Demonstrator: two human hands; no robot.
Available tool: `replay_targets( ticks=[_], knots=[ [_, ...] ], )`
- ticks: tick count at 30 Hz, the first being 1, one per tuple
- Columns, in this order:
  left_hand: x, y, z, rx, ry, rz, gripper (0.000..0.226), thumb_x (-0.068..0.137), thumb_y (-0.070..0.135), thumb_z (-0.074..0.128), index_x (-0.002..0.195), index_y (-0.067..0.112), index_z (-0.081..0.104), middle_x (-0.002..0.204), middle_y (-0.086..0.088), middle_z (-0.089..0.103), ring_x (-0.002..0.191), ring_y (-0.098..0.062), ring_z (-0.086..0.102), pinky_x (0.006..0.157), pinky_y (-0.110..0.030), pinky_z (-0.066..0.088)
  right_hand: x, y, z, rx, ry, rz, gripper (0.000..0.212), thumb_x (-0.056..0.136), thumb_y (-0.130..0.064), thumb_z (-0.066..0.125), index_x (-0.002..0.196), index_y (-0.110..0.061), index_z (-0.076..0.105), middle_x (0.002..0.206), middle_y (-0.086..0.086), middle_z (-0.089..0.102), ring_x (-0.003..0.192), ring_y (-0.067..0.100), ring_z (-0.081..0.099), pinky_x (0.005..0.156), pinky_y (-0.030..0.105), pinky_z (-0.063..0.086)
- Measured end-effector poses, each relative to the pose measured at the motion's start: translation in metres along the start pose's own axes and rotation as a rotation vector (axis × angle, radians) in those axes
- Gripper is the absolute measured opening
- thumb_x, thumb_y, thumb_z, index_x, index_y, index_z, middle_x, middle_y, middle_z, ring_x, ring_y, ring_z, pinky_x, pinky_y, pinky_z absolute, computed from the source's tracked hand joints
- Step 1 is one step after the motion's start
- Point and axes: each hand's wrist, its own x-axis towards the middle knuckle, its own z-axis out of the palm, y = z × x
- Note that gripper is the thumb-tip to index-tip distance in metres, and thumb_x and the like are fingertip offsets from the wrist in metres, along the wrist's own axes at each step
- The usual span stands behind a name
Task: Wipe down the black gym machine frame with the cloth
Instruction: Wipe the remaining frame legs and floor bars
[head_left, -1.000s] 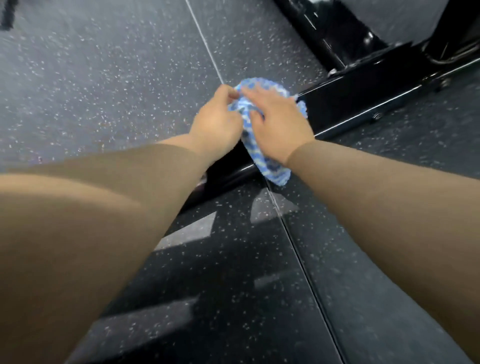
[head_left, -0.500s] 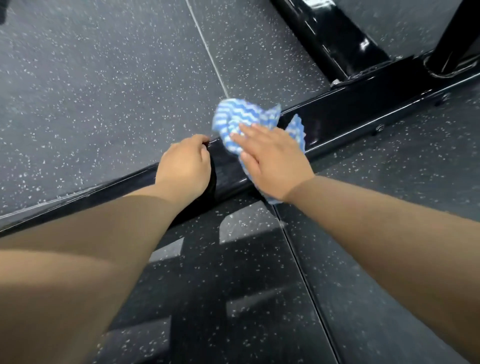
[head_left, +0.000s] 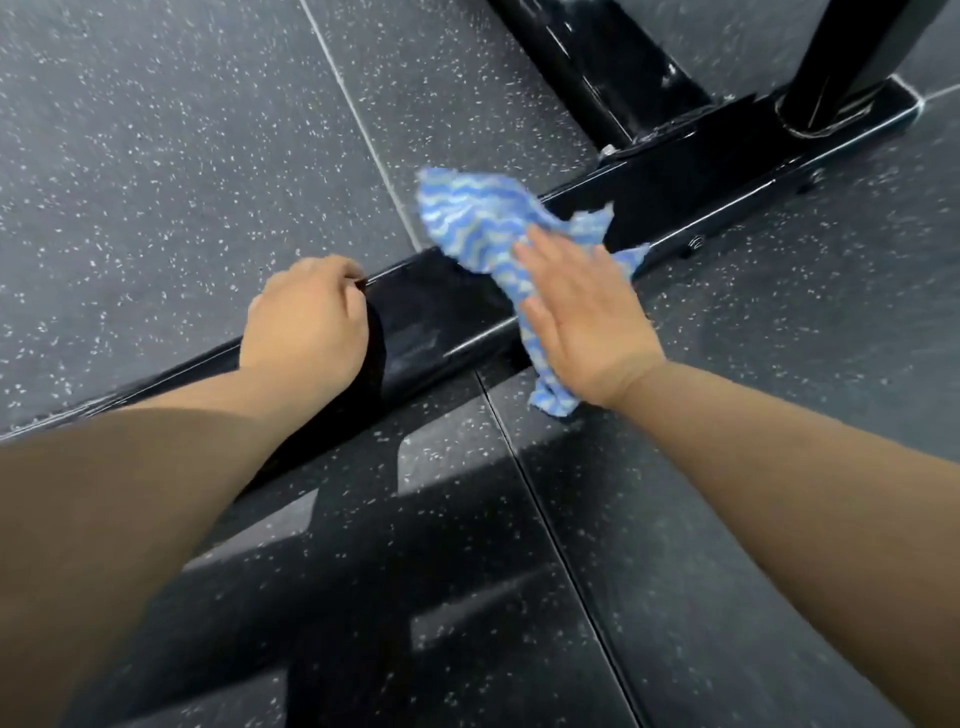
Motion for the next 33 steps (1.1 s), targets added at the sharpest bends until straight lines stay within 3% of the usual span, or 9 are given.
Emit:
replay_targets(
  ticks=[4, 8, 14, 16, 18, 22, 26, 30, 33],
  knots=[
    [0.028, 0.049, 0.024, -0.051, -0.068, 0.101, 0.034, 0.099, 0.019, 0.032, 0.115, 0.008, 0.060, 0.115, -0.017, 0.058, 0.109, -0.037, 0.051, 0.087, -0.040, 0.040, 0.034, 0.004, -0.001, 0.124, 0.177, 0.663, 0.054, 0.103, -0.029, 0.025, 0.152, -0.009, 0.016, 0.161, 0.010, 0.005, 0.149, 0.022, 0.000, 0.120, 0.042, 0.001],
    [0.042, 0.071, 0.046, 0.095, -0.028, 0.035, 0.033, 0.098, 0.026, 0.031, 0.119, 0.013, 0.053, 0.121, -0.016, 0.054, 0.111, -0.039, 0.048, 0.090, -0.046, 0.038, 0.039, -0.053, 0.010, 0.729, 0.540, 0.992, 0.061, 0.101, -0.010, 0.034, 0.151, 0.001, 0.000, 0.159, 0.018, -0.011, 0.146, 0.032, -0.007, 0.115, 0.031, -0.003],
    [0.042, 0.074, 0.047, 0.060, -0.035, 0.007, 0.032, 0.096, 0.025, 0.033, 0.118, 0.017, 0.055, 0.123, -0.011, 0.054, 0.113, -0.036, 0.047, 0.092, -0.045, 0.036, 0.057, -0.026, 0.008, 1.249, 0.727, 1.536, 0.036, 0.104, -0.021, 0.034, 0.133, -0.001, 0.036, 0.136, 0.019, 0.047, 0.122, 0.032, 0.048, 0.093, 0.024, 0.040],
    [0.044, 0.075, 0.048, 0.054, -0.031, 0.011, 0.032, 0.096, 0.026, 0.032, 0.117, 0.018, 0.054, 0.122, -0.009, 0.055, 0.112, -0.035, 0.047, 0.092, -0.045, 0.036, 0.066, 0.016, 0.005, 1.445, 0.790, 1.465, 0.039, 0.101, 0.001, 0.026, 0.134, 0.022, 0.021, 0.137, 0.038, 0.035, 0.120, 0.047, 0.041, 0.080, 0.025, 0.041],
    [0.044, 0.072, 0.047, 0.059, -0.037, 0.000, 0.031, 0.096, 0.026, 0.032, 0.116, 0.018, 0.054, 0.120, -0.009, 0.055, 0.110, -0.035, 0.048, 0.091, -0.046, 0.037, 0.058, 0.000, -0.001, 1.431, 0.734, 1.332, 0.039, 0.096, 0.014, 0.022, 0.127, 0.034, 0.010, 0.134, 0.047, 0.028, 0.117, 0.056, 0.036, 0.090, 0.046, 0.033],
    [0.043, 0.075, 0.046, 0.024, -0.065, -0.024, 0.032, 0.095, 0.022, 0.034, 0.118, 0.016, 0.056, 0.122, -0.012, 0.055, 0.112, -0.036, 0.048, 0.091, -0.045, 0.037, 0.038, -0.066, 0.000, 1.214, 0.709, 1.351, 0.036, 0.103, -0.023, 0.032, 0.138, -0.014, 0.032, 0.142, 0.005, 0.042, 0.123, 0.021, 0.046, 0.102, 0.032, 0.035],
    [0.042, 0.076, 0.040, -0.016, -0.051, -0.006, 0.035, 0.096, 0.022, 0.032, 0.122, 0.022, 0.056, 0.127, -0.007, 0.055, 0.115, -0.032, 0.048, 0.097, -0.042, 0.035, 0.063, 0.022, -0.017, 1.375, 0.863, 1.371, 0.041, 0.103, -0.005, 0.028, 0.140, 0.011, 0.028, 0.139, 0.026, 0.042, 0.117, 0.024, 0.042, 0.086, 0.009, 0.028],
    [0.041, 0.074, 0.043, -0.006, -0.074, -0.045, 0.035, 0.096, 0.022, 0.032, 0.121, 0.023, 0.055, 0.126, -0.006, 0.055, 0.114, -0.032, 0.048, 0.096, -0.043, 0.036, 0.061, 0.024, -0.010, 1.092, 0.754, 1.419, 0.054, 0.103, -0.019, 0.032, 0.153, -0.009, 0.014, 0.159, 0.013, 0.011, 0.143, 0.024, 0.016, 0.112, 0.029, 0.011],
    [0.038, 0.079, 0.041, -0.008, -0.089, -0.048, 0.033, 0.096, 0.021, 0.033, 0.120, 0.022, 0.056, 0.125, -0.006, 0.056, 0.113, -0.032, 0.048, 0.094, -0.042, 0.035, 0.036, -0.039, -0.013, 0.802, 0.601, 1.171, 0.053, 0.103, -0.021, 0.033, 0.153, -0.021, 0.015, 0.160, 0.008, -0.006, 0.146, 0.018, 0.008, 0.115, 0.025, 0.013]
  ],
)
